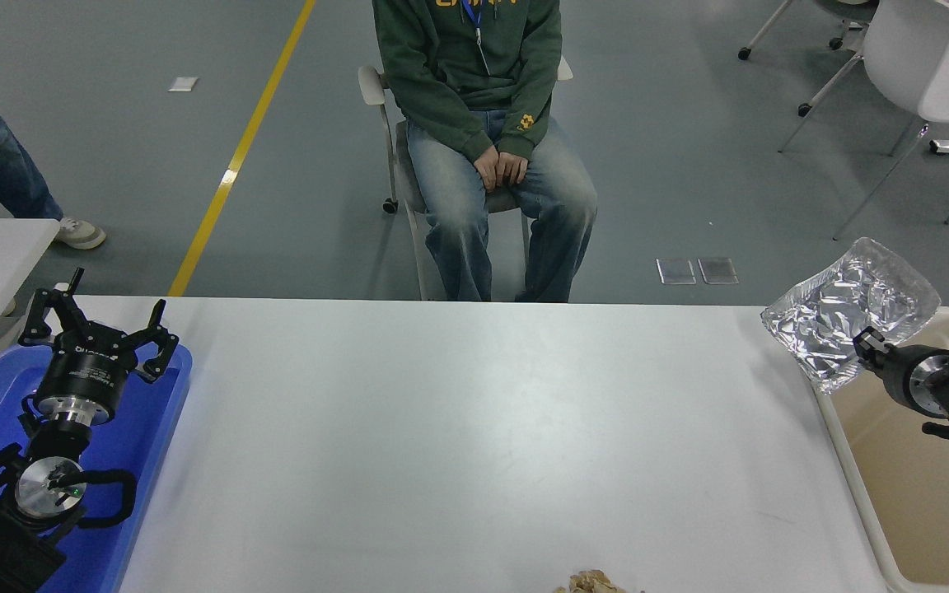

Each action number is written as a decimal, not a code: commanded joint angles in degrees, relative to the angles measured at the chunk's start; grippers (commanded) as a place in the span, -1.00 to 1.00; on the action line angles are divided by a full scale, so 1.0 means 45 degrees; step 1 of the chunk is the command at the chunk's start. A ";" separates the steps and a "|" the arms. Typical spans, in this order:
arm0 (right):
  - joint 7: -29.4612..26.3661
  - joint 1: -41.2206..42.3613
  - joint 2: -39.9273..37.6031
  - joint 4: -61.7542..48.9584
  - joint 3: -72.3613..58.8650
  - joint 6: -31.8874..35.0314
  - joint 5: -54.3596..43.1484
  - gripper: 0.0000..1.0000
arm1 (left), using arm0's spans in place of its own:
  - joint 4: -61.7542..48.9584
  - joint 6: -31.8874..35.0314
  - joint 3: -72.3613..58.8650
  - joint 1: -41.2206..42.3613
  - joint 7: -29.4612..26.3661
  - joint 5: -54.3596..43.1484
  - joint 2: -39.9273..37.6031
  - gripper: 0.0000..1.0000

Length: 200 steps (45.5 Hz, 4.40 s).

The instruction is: Clean the table surface

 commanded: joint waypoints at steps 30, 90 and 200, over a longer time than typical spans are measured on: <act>0.0047 -0.0179 -0.0490 -0.0561 0.0080 -0.0239 -0.0012 -1.00 | 0.0000 0.0000 0.0000 0.0001 -0.0001 0.0000 0.0000 1.00; 0.0047 0.0191 -0.0725 -0.0035 0.0470 -0.0415 0.0047 0.99 | 0.0000 0.0000 0.0000 0.0001 -0.0001 0.0000 0.0000 1.00; 0.1237 0.0895 -0.2678 1.3229 0.8185 -0.2348 -0.0014 0.98 | 0.0000 0.0000 0.0000 0.0001 -0.0001 0.0000 0.0000 1.00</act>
